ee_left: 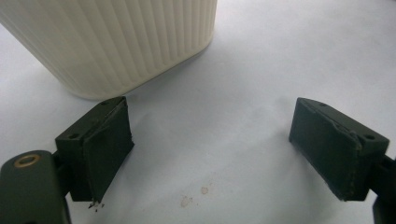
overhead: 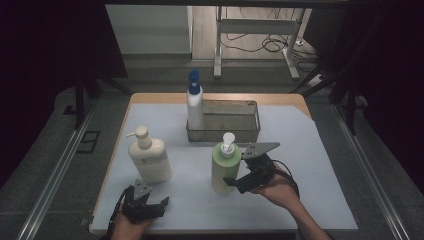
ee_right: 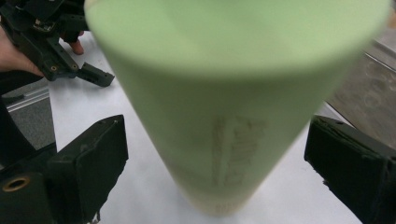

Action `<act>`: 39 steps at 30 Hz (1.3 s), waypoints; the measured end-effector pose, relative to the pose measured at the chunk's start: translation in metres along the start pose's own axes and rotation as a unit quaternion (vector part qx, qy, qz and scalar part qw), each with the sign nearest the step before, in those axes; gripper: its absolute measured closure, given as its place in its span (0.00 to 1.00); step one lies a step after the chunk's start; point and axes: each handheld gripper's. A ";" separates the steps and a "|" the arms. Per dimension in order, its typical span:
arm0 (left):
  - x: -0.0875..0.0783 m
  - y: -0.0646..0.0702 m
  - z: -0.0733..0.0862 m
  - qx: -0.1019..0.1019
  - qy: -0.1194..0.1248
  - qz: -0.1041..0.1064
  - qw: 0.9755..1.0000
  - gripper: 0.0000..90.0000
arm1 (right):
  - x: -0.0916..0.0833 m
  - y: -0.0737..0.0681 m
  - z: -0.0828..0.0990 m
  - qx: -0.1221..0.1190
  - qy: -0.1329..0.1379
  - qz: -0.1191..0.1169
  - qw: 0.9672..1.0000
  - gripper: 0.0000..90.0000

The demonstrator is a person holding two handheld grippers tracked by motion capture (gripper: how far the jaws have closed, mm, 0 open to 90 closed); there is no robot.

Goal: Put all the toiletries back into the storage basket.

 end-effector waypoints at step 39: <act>0.000 0.000 0.000 0.000 -0.001 0.000 1.000 0.14 | 0.004 -0.001 -0.026 0.007 0.005 0.050 0.999 0.14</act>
Point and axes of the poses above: each handheld gripper's, and its own axes: x roughly forward along the jaws, z roughly out of its underside, y roughly to its right, and after that the axes turned 7 degrees about z, right-handed
